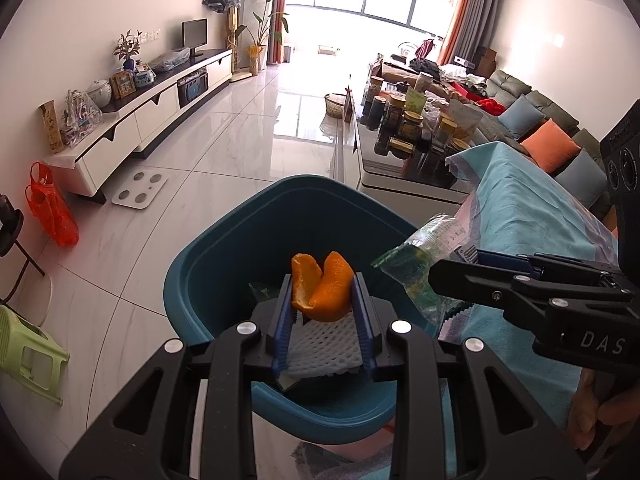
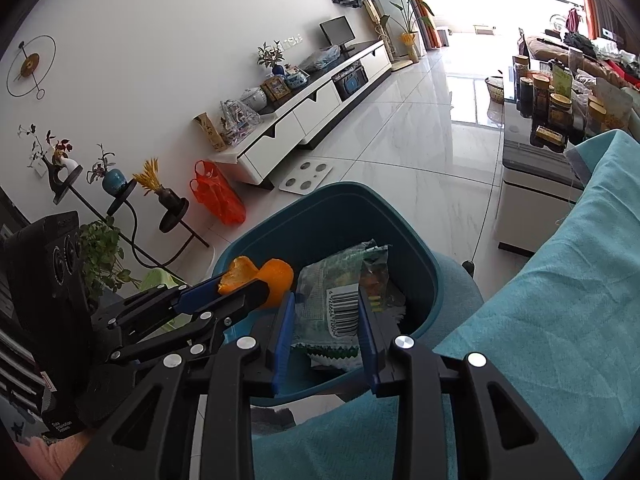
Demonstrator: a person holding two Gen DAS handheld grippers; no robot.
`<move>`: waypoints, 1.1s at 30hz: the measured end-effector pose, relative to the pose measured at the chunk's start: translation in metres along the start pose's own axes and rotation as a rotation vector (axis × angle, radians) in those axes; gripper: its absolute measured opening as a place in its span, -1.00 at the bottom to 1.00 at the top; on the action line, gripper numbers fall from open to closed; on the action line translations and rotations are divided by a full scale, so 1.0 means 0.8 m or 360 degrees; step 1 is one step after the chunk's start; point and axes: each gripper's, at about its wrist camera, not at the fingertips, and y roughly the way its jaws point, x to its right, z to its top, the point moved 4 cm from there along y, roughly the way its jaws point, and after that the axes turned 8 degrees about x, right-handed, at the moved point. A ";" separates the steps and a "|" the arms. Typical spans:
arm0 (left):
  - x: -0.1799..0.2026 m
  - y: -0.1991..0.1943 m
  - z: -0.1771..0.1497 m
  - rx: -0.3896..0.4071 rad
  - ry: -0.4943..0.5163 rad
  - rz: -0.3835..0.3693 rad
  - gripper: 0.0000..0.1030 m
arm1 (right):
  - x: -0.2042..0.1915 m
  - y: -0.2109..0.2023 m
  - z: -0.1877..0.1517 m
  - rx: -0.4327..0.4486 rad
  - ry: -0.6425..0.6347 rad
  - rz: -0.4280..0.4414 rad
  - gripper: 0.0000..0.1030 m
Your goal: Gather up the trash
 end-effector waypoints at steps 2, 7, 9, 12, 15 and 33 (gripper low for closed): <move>0.000 0.005 -0.001 -0.0008 0.0000 0.0005 -0.45 | 0.000 0.002 0.000 -0.0009 -0.0004 -0.0010 -0.44; 0.000 0.012 -0.001 -0.0012 0.0004 0.0012 -0.43 | -0.001 0.006 0.003 -0.0023 -0.0003 -0.0023 -0.44; 0.000 0.015 -0.001 -0.0012 0.0005 0.0018 -0.42 | -0.001 0.009 0.004 -0.0037 -0.0004 -0.0038 -0.43; -0.002 0.018 -0.001 -0.0010 0.0006 0.0028 -0.38 | 0.000 0.011 0.005 -0.0042 0.0007 -0.0046 -0.38; -0.004 0.022 -0.001 -0.0013 0.0010 0.0034 -0.35 | 0.001 0.012 0.006 -0.0038 0.0012 -0.0049 -0.35; 0.004 -0.047 0.001 0.0235 0.0055 -0.0001 0.69 | 0.017 -0.080 -0.013 0.0303 0.0020 -0.0124 0.23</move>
